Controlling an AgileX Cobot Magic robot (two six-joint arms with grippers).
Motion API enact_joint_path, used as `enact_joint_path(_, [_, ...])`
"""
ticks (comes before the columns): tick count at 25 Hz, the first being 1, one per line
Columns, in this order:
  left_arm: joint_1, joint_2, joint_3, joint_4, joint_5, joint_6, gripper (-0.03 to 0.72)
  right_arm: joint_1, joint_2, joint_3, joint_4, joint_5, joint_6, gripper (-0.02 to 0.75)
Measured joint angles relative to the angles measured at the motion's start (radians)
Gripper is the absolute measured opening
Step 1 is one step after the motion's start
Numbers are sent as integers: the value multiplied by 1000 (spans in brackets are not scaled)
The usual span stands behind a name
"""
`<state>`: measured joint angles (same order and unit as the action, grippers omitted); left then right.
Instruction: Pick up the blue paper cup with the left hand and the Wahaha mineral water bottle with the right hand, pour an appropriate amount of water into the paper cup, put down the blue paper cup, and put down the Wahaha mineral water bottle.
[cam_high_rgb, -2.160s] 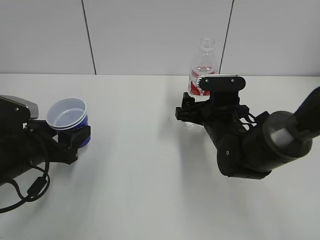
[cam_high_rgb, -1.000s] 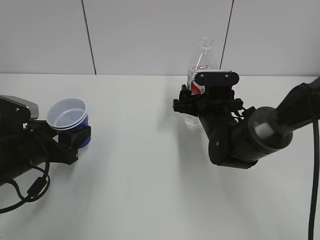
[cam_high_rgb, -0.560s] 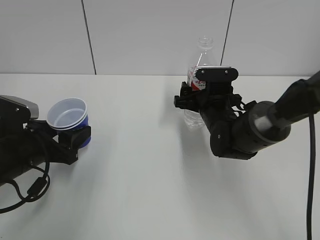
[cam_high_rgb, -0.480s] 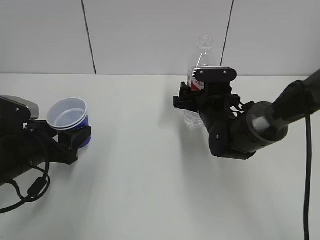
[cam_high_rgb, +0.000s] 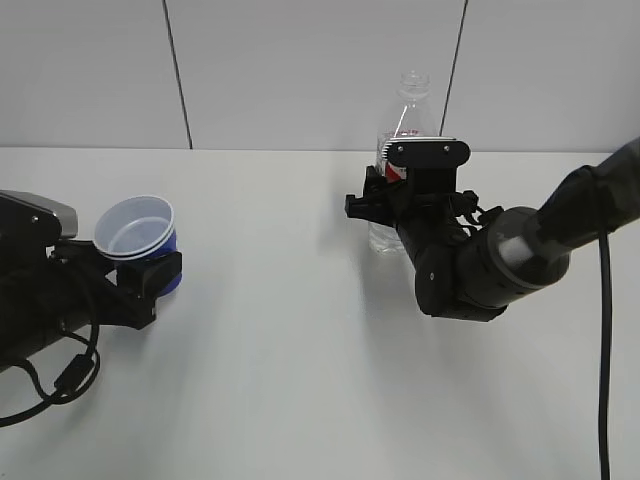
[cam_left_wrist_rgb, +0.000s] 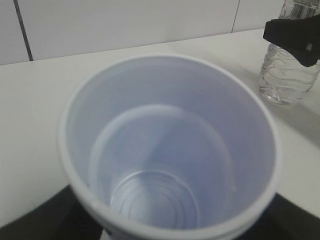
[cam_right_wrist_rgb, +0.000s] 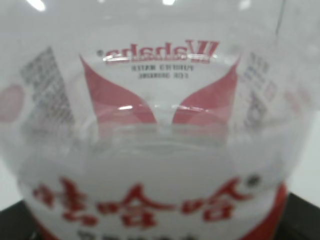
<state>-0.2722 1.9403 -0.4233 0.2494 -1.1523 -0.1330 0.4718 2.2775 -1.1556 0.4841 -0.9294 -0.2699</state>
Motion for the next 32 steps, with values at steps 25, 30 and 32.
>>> enact_joint_path(25, [-139, -2, 0, 102, 21, -82, 500, 38, -222, 72, -521, 254, -22, 497])
enact_joint_path(30, [-140, -24, 0, 102, 37, -116, 500, 76, -226, 72, -576, 266, -149, 496])
enact_joint_path(32, [-141, -52, 0, 102, 68, -117, 500, 79, -228, 72, -581, 266, -226, 496])
